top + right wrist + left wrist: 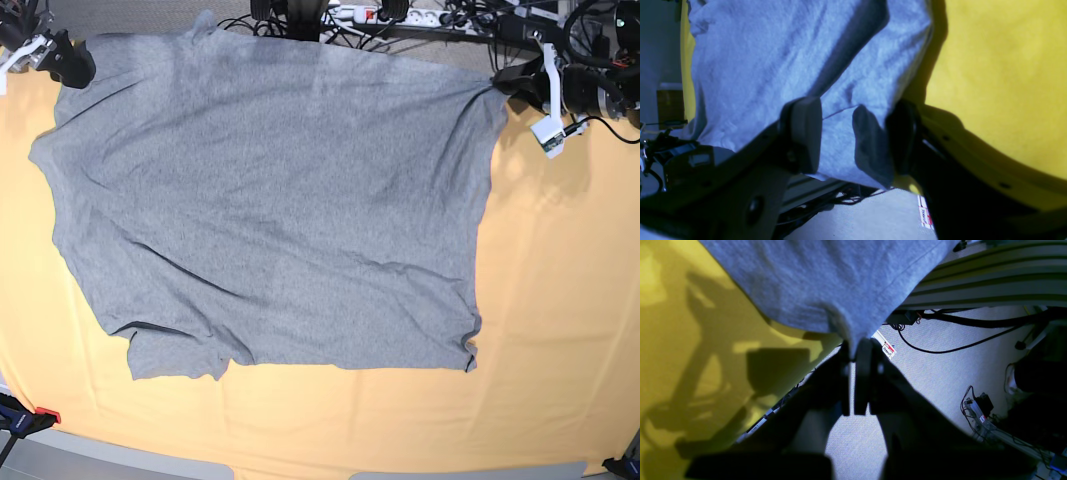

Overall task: Layout the t-shirt on the table in an organized manner, then fold the t-shirt properly
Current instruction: 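Lift the collar-side corners with both grippers and pull them apart, then raise the shirt with both grippers and drag it away from the hem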

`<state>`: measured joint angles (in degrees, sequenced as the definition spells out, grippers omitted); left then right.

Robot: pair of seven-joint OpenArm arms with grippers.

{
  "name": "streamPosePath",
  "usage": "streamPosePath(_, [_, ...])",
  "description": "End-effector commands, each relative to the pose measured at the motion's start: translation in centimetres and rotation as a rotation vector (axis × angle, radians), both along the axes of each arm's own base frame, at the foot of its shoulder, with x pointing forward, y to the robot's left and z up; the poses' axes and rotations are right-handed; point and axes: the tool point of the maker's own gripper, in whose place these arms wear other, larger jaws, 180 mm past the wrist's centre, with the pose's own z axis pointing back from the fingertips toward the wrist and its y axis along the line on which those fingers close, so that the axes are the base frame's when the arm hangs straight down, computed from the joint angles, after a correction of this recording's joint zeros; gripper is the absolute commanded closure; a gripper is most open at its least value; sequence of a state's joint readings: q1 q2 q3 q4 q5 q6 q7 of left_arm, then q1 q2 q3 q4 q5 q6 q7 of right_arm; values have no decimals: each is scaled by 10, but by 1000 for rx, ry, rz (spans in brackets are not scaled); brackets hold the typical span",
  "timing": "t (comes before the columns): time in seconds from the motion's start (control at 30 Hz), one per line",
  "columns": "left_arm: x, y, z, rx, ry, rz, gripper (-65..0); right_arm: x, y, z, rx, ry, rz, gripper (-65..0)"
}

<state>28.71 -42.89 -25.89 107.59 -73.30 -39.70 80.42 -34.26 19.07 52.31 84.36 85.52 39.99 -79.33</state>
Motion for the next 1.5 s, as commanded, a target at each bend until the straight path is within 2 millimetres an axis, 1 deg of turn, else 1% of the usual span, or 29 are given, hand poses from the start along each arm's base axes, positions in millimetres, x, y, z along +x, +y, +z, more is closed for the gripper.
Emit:
streamPosePath(0.0, [5,0,8,-7,-25,-13,0,-3,-5,2,-27,18,23,-315])
streamPosePath(0.1, [5,-1,8,-11,-25,-13,0,-3,-5,2,-27,18,24,-233])
streamPosePath(0.13, [5,-1,9,-17,-25,-13,0,-3,-5,2,-27,18,24,-183])
streamPosePath(0.2, [5,-6,12,-45,-26,-12,0,-3,-5,2,-28,18,24,-46])
streamPosePath(0.23, [5,-8,14,-61,-26,-11,0,-3,-5,3,-28,18,24,0])
streamPosePath(0.37, [5,-16,21,-123,-27,-9,0,0,-11,6,-48,18,38,0])
streamPosePath(0.53, [6,-25,29,-189,-28,-6,0,10,-21,21,-110,-3,87,0])
streamPosePath(0.7, [5,-30,34,-190,-45,-30,0,7,-16,31,-154,-6,141,0])
streamPosePath(0.8, [4,-39,42,-191,-75,-71,0,7,-9,42,-197,-17,195,0])
streamPosePath(0.93, [0,-54,55,-192,-123,-141,0,12,2,57,-250,-52,265,0])
streamPosePath(1.03, [-2,-59,63,-185,-156,-173,0,12,2,58,-299,-40,291,0])
streamPosePath(1.1, [1,-58,68,-172,-181,-178,0,11,-2,57,-323,-25,300,0])
streamPosePath(1.2, [10,-46,75,-134,-219,-159,0,11,-7,57,-350,-8,310,0])
streamPosePath(1.3, [15,-32,81,-89,-248,-134,0,11,-8,57,-351,-8,311,0])
streamPosePath(1.37, [14,-23,83,-63,-249,-118,0,9,-8,57,-350,0,312,0])
streamPosePath(1.47, [4,-14,80,-36,-217,-94,0,6,-10,56,-358,15,319,0])
